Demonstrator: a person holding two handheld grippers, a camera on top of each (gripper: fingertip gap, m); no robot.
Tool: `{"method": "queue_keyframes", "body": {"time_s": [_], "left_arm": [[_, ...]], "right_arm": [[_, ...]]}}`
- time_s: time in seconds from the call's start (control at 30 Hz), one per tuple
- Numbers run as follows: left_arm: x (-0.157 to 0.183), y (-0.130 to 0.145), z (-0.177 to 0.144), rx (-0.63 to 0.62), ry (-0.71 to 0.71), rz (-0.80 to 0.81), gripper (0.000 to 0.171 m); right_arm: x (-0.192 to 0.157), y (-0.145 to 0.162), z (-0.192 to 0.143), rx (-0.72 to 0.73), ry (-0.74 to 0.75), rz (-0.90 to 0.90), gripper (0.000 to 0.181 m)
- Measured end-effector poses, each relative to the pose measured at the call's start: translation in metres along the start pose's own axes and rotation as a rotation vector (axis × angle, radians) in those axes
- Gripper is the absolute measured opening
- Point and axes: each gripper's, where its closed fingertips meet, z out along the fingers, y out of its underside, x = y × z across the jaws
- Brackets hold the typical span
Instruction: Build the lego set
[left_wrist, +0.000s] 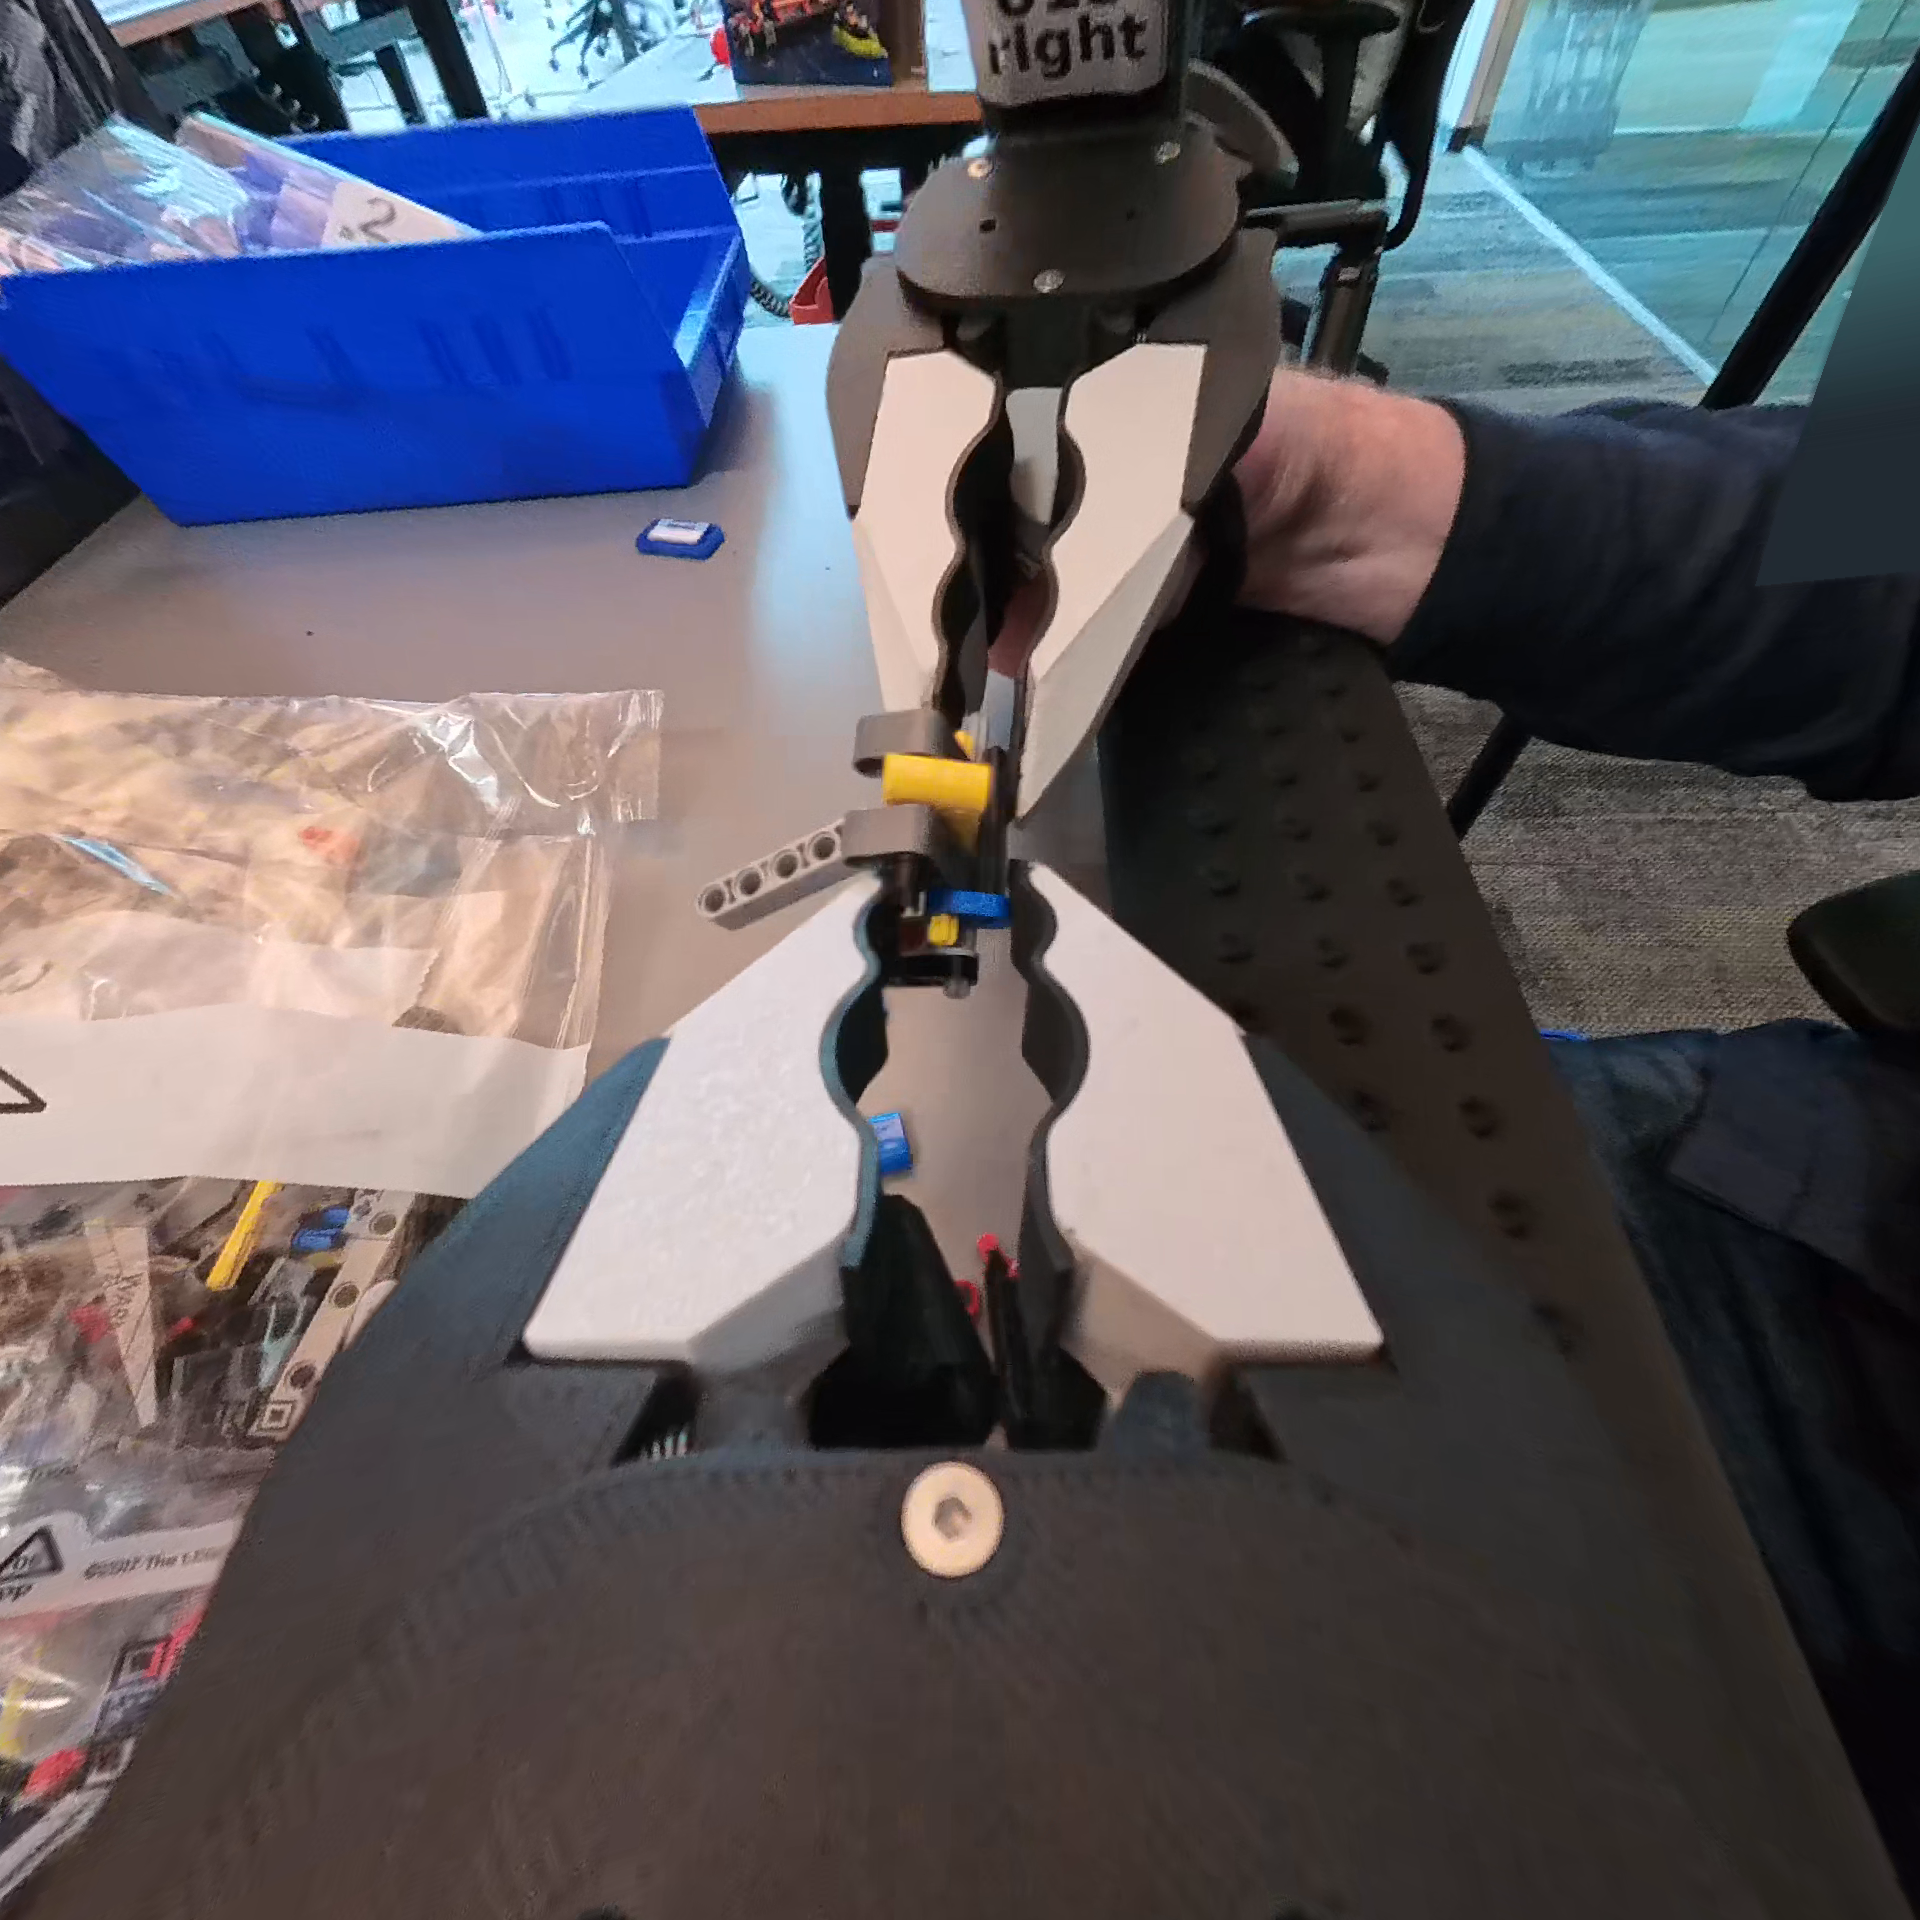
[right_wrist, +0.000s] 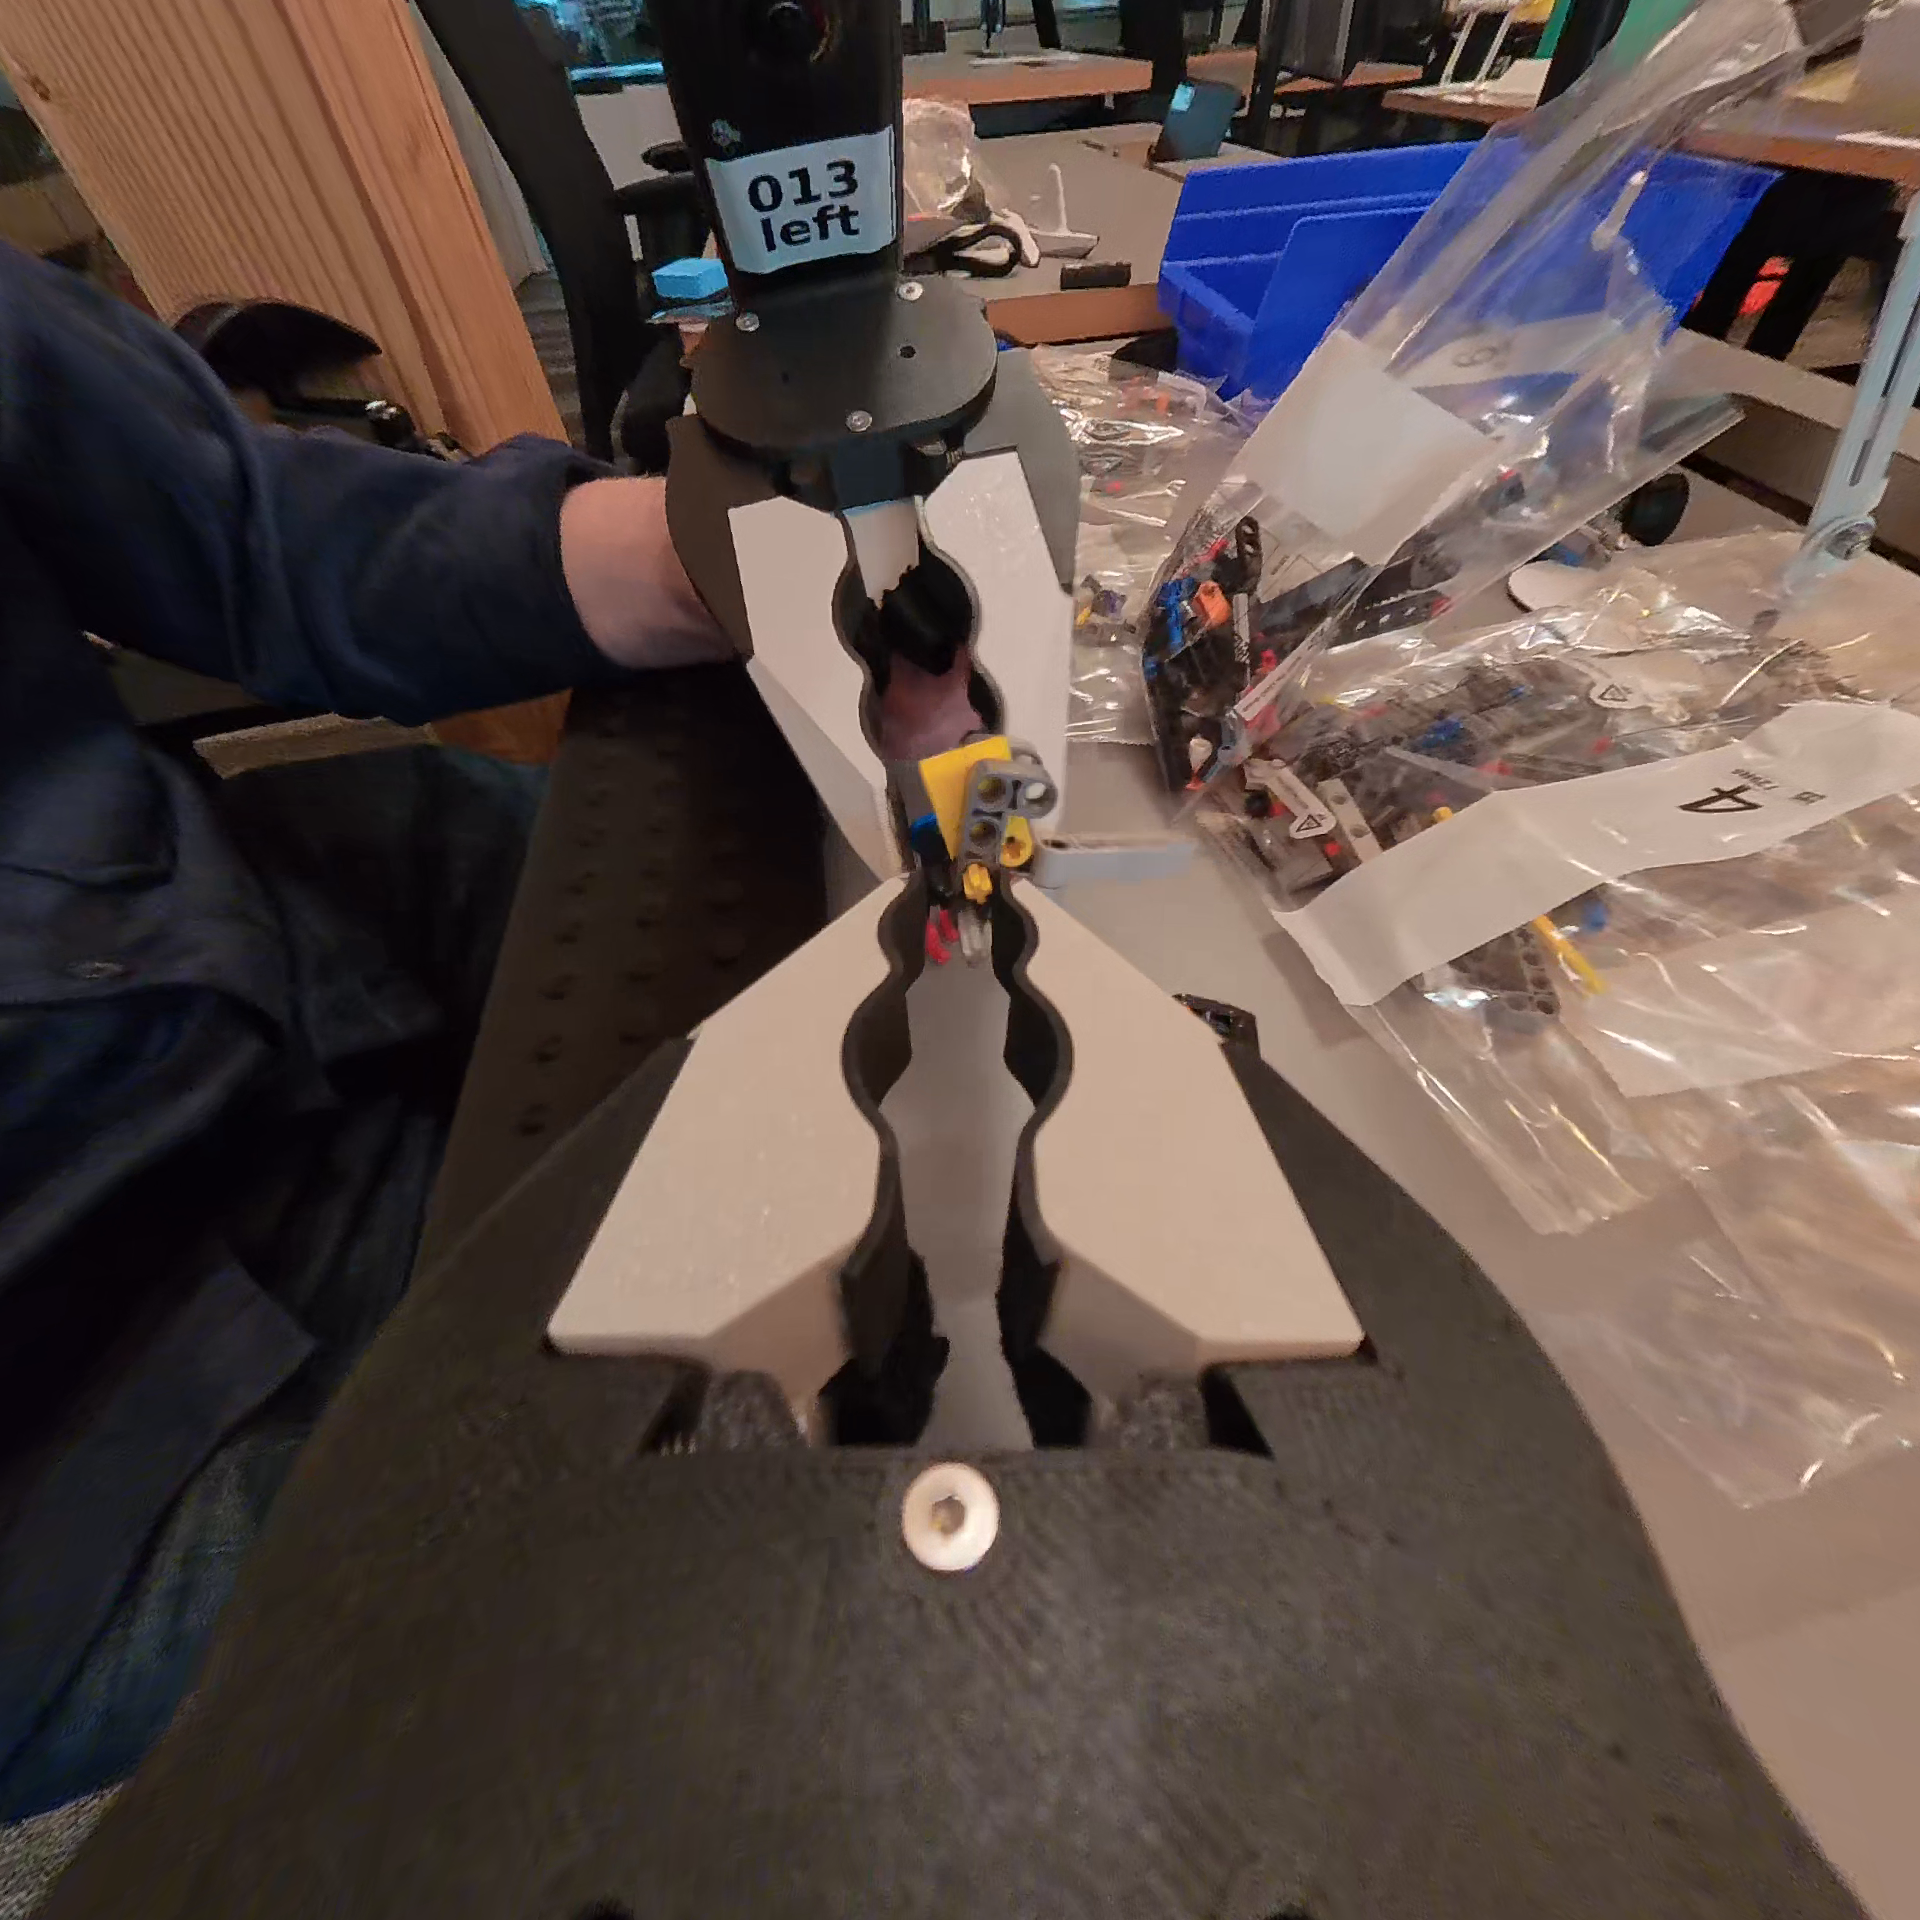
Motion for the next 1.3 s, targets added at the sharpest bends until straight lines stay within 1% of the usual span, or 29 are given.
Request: {"method": "queue_keyframes", "body": {"time_s": [0.1, 0.13, 0.2, 0.3, 0.37, 0.53, 0.63, 0.73, 0.77, 0.83, 1.0, 1.2, 1.23, 1.27, 1.3], "left_arm": [[-0.003, -0.002, -0.002, 0.008, -0.02, 0.006, 0.02], [-0.004, 0.0, -0.002, -0.003, -0.031, 0.017, 0.02], [-0.004, 0.0, -0.002, -0.004, -0.039, 0.034, 0.02], [-0.003, 0.001, 0.0, -0.023, -0.062, 0.088, 0.02], [-0.001, 0.002, 0.002, -0.035, -0.069, 0.119, 0.02], [-0.004, 0.005, 0.003, -0.062, -0.105, 0.163, 0.019], [-0.002, 0.003, 0.003, -0.046, -0.081, 0.136, 0.019], [0.001, 0.004, 0.004, -0.041, -0.036, 0.072, 0.026], [0.001, 0.003, 0.003, -0.035, -0.035, 0.069, 0.019], [0.001, 0.004, 0.003, -0.043, -0.024, 0.058, 0.017], [0.004, 0.005, 0.001, -0.054, -0.031, 0.095, 0.015], [0.007, 0.005, -0.001, -0.058, -0.024, 0.127, 0.015], [0.004, 0.007, -0.004, -0.068, -0.036, 0.125, 0.015], [-0.005, 0.007, -0.013, -0.058, -0.072, 0.102, 0.015], [-0.02, 0.002, -0.031, -0.003, -0.122, 0.058, 0.014]], "right_arm": [[0.001, -0.003, -0.002, 0.029, 0.002, 0.012, 0.011], [0.002, -0.006, -0.004, 0.048, 0.002, 0.017, 0.014], [0.002, -0.015, -0.009, 0.108, -0.016, 0.047, 0.013], [0.004, -0.012, -0.007, 0.097, -0.018, 0.067, 0.014], [0.005, -0.006, -0.003, 0.056, -0.007, 0.062, 0.014], [0.005, -0.001, 0.0, 0.019, 0.006, 0.049, 0.005], [0.003, 0.0, 0.0, 0.003, 0.02, 0.007, 0.005], [0.003, 0.002, 0.001, -0.02, 0.046, -0.027, 0.004], [0.001, 0.001, 0.0, -0.017, 0.04, -0.042, 0.004], [0.0, 0.002, 0.001, -0.03, 0.05, -0.071, 0.004], [-0.003, 0.003, 0.0, -0.049, 0.063, -0.123, 0.004], [-0.007, 0.005, -0.002, -0.056, 0.042, -0.137, 0.005], [-0.005, 0.006, -0.006, -0.06, 0.051, -0.136, 0.005], [0.001, 0.005, -0.015, -0.046, 0.079, -0.13, 0.005], [0.009, 0.005, -0.031, -0.015, 0.112, -0.097, 0.005]]}}
